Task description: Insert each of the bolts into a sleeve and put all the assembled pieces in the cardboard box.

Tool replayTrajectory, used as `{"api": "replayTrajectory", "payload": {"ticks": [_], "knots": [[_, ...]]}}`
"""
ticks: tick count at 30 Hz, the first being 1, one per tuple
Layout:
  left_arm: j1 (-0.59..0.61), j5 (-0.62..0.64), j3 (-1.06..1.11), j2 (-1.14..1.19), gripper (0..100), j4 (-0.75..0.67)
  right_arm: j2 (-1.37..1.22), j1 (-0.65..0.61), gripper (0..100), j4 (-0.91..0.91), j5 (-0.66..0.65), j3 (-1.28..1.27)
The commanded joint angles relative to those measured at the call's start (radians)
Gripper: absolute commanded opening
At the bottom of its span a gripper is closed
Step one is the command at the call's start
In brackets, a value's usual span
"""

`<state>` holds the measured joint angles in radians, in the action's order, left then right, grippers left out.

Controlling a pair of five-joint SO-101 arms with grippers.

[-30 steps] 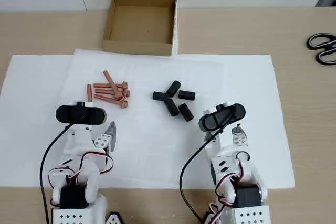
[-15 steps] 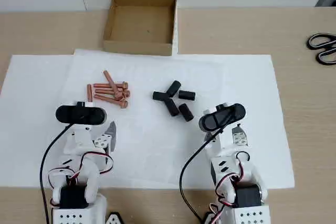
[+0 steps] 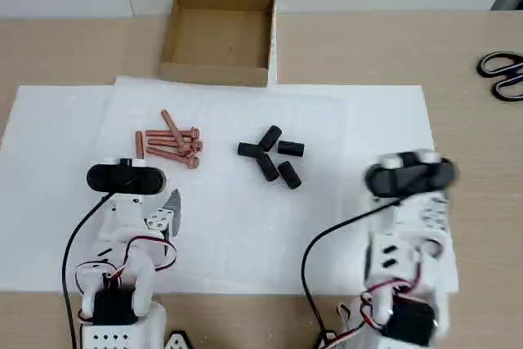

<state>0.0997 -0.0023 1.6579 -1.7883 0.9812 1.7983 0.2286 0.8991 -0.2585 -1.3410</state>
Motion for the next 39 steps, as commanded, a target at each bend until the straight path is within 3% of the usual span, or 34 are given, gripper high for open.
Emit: {"api": "replayTrajectory", "payload": {"ticks": [1, 6, 10, 16, 20, 27, 33, 39], "knots": [[-0.002, -0.005, -0.004, -0.005, 19, -0.023, 0.002, 0.117, 19.9, -0.025, -0.049, 0.173], [-0.003, -0.005, -0.004, -0.005, 19, -0.023, -0.016, 0.142, 19.9, 0.038, -0.044, 0.293], [-0.003, -0.005, -0.004, -0.005, 19, -0.023, -0.197, 0.142, 19.9, 0.153, -0.043, 0.428], [-0.012, -0.003, -0.001, -0.005, 19, -0.048, -0.799, 0.134, 19.9, 0.398, -0.046, 0.786], [0.0, -0.005, -0.053, 0.0, 19, -0.017, -1.233, 0.051, 19.9, 0.625, -0.041, 1.048], [0.235, -0.009, -0.346, 0.028, 19, 0.078, -1.773, -0.191, 19.9, 0.786, -0.038, 1.324], [0.253, -0.049, -0.607, 0.402, 19, 0.147, -1.992, -0.363, 19.9, 0.785, -0.038, 1.39], [0.25, -0.049, -0.96, 0.925, 19, 0.253, -2.077, -0.397, 19.9, 0.789, 0.006, 1.496]]}}
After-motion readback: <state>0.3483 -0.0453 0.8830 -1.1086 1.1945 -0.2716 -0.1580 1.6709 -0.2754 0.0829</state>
